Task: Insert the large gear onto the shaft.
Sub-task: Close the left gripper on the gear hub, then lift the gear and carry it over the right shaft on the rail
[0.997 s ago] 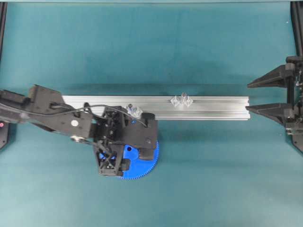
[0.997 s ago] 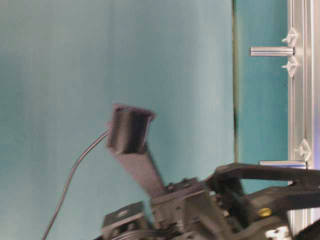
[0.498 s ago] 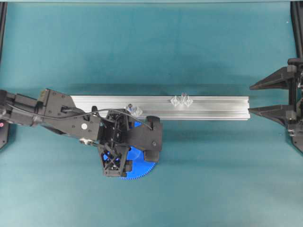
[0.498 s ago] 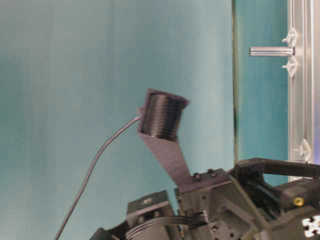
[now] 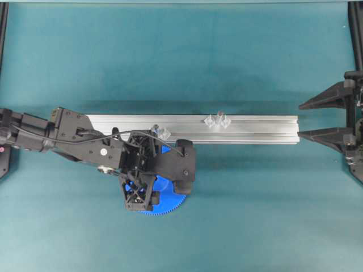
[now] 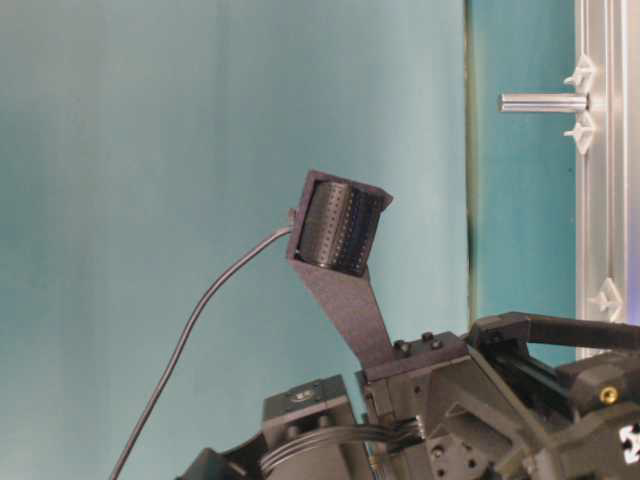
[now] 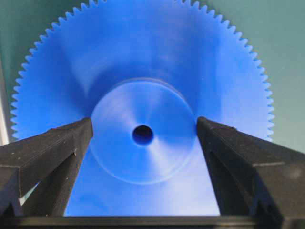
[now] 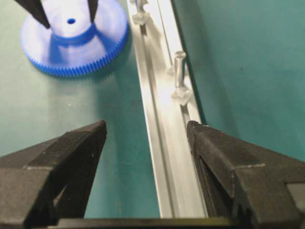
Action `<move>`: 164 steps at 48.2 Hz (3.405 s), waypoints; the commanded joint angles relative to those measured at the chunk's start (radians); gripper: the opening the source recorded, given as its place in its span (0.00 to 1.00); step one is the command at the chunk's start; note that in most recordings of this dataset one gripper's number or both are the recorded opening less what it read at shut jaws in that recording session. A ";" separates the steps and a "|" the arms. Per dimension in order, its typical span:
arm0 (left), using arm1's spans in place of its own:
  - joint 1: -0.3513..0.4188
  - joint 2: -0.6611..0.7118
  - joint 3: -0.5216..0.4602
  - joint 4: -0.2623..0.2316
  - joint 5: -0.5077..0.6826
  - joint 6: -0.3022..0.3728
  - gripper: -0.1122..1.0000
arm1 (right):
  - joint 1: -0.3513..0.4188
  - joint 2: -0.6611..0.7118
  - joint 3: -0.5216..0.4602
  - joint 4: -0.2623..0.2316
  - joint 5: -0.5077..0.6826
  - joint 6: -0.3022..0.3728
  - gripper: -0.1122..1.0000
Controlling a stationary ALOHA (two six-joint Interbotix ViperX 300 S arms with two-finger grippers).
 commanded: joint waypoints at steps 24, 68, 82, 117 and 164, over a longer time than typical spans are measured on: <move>0.014 0.018 -0.005 0.002 0.008 0.005 0.94 | 0.003 0.002 -0.017 0.003 -0.005 0.009 0.78; 0.012 -0.026 -0.015 0.002 0.008 0.014 0.81 | 0.003 0.002 -0.018 0.003 -0.008 0.009 0.78; 0.012 -0.084 -0.052 0.002 0.008 0.051 0.81 | 0.003 0.002 -0.017 0.003 -0.011 0.009 0.78; 0.118 -0.123 -0.242 0.008 0.017 0.342 0.81 | 0.003 -0.003 0.003 -0.002 -0.071 0.025 0.78; 0.215 0.114 -0.468 0.008 0.021 0.543 0.81 | -0.015 -0.055 0.009 -0.011 -0.063 0.025 0.78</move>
